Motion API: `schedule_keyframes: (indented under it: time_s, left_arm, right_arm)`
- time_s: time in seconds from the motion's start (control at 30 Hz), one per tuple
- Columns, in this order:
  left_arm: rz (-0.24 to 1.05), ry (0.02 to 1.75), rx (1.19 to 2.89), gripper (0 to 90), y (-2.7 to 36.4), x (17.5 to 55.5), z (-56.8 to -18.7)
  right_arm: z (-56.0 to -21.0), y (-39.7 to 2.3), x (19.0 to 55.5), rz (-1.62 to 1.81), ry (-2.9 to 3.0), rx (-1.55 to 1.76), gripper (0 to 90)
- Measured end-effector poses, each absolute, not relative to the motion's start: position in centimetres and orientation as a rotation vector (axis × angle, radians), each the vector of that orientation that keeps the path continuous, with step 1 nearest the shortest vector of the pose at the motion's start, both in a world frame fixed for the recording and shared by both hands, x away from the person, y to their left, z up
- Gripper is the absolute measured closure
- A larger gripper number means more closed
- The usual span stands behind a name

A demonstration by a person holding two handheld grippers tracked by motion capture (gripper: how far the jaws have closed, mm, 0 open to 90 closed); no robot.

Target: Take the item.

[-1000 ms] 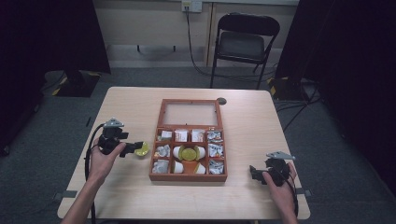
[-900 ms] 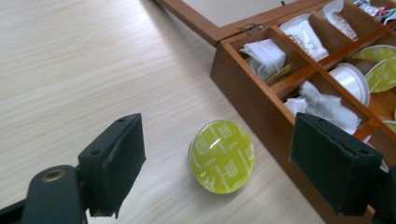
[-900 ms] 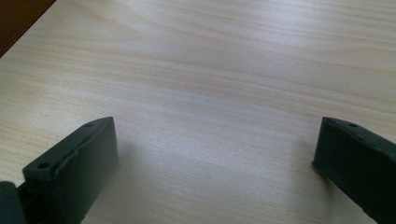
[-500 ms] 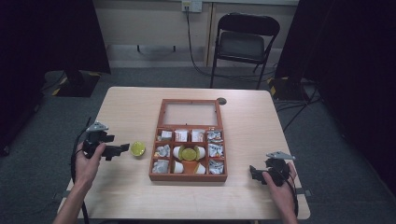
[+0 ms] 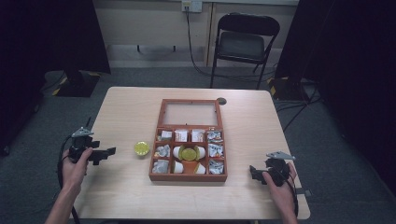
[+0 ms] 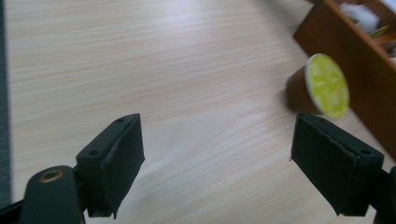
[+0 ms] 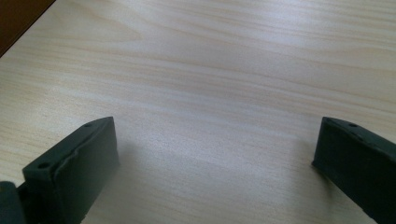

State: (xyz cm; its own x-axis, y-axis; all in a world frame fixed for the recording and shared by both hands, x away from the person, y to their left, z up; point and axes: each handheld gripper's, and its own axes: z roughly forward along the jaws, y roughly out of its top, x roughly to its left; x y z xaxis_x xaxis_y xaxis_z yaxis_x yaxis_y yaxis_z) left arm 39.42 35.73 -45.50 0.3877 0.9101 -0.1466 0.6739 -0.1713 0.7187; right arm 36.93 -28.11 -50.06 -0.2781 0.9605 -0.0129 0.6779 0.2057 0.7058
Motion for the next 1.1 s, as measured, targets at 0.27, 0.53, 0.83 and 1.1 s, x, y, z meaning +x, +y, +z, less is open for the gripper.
schedule_keyframes:
  time_s: [0.27,0.53,0.83,1.1]
  left_arm:
    - [0.389,1.393,1.951,16.5,36.1,39.3,-47.2]
    - [0.460,1.401,2.037,16.8,35.5,39.3,-48.7]
    - [0.549,1.403,2.005,14.1,34.7,39.1,-49.8]
    - [0.579,1.396,1.972,3.0,34.2,39.0,-50.4]
  right_arm:
    - [-50.1,-28.1,36.9,0.828,2.032,1.519,0.0]
    - [-50.1,-28.1,36.9,0.828,2.032,1.519,0.0]
    - [-50.1,-28.1,36.9,0.828,2.031,1.520,0.0]
    - [-50.1,-28.1,36.9,0.828,2.032,1.519,0.0]
